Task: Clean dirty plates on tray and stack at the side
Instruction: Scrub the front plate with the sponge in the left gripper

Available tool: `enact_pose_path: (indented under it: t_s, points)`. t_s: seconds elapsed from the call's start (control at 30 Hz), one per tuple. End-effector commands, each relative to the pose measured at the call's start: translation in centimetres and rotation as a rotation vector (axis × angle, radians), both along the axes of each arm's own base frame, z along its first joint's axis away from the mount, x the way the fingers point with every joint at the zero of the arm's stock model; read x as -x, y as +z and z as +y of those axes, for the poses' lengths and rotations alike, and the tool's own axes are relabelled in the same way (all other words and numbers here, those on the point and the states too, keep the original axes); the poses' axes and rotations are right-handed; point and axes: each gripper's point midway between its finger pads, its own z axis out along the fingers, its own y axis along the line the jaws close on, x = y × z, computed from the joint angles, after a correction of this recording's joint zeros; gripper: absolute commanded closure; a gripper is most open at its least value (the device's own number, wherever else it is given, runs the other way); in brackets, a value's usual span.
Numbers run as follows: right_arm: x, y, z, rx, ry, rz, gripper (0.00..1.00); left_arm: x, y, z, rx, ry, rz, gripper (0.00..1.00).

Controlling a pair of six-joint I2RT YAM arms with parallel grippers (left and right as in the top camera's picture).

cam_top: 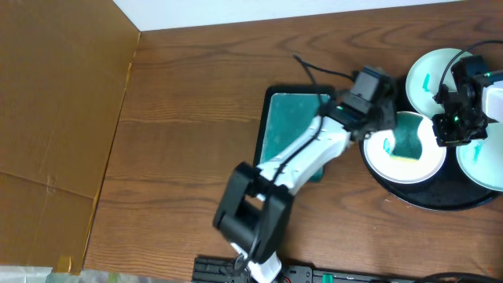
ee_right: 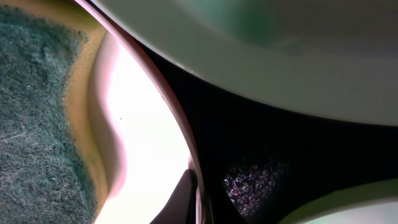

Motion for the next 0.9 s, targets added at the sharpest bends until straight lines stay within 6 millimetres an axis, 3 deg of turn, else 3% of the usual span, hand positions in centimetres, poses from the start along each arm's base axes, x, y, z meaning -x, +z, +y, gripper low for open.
enact_pose_path:
  t_s: [0.0,0.4,0.6,0.87]
  points:
    - [0.1,-0.7,0.1,0.003,-0.001,0.007,0.97,1.3,-1.9,-1.3,-0.02,-0.039,0.044,0.55]
    - [0.0,-0.7,0.2,0.001,-0.001,0.0,0.96,3.7,-4.1,-4.4,-0.04,-0.123,0.065,0.57]
    - [0.0,-0.7,0.2,0.001,0.0,0.0,0.96,4.0,-6.1,-4.5,-0.066,-0.128,0.095,0.61]
    - [0.0,-0.7,0.2,0.001,0.007,-0.002,0.95,3.5,-7.4,-3.6,-0.123,-0.099,0.085,0.67]
